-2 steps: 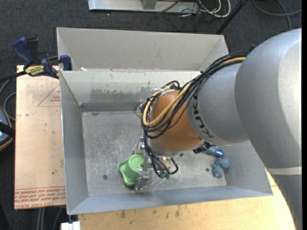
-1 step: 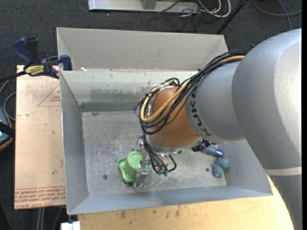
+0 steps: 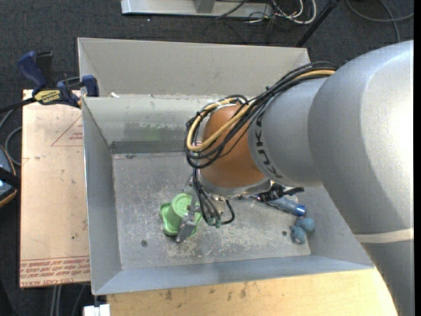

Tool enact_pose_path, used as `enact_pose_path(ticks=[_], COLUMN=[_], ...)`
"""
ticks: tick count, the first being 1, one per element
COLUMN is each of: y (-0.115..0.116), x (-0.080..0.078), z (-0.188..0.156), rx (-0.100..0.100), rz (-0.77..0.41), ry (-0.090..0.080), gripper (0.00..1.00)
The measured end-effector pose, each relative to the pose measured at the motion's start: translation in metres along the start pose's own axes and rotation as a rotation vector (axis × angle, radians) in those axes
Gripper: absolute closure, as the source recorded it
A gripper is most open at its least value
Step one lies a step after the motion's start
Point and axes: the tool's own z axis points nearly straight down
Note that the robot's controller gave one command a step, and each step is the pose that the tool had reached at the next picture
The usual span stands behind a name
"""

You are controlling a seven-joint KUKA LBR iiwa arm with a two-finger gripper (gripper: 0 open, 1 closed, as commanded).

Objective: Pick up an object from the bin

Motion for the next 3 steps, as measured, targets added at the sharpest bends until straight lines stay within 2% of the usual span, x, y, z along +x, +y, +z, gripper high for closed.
enact_pose_path(ticks=[1,2,3], y=[0.000,0.004,0.000], x=[0.000,-0.013,-0.019], z=[-0.001,-0.106,-0.120], rx=[-0.001,0.009,0.013], rz=[0.002,-0.009,-0.026], ry=[-0.001,0.009,0.015], gripper=[1.00,1.00,1.00])
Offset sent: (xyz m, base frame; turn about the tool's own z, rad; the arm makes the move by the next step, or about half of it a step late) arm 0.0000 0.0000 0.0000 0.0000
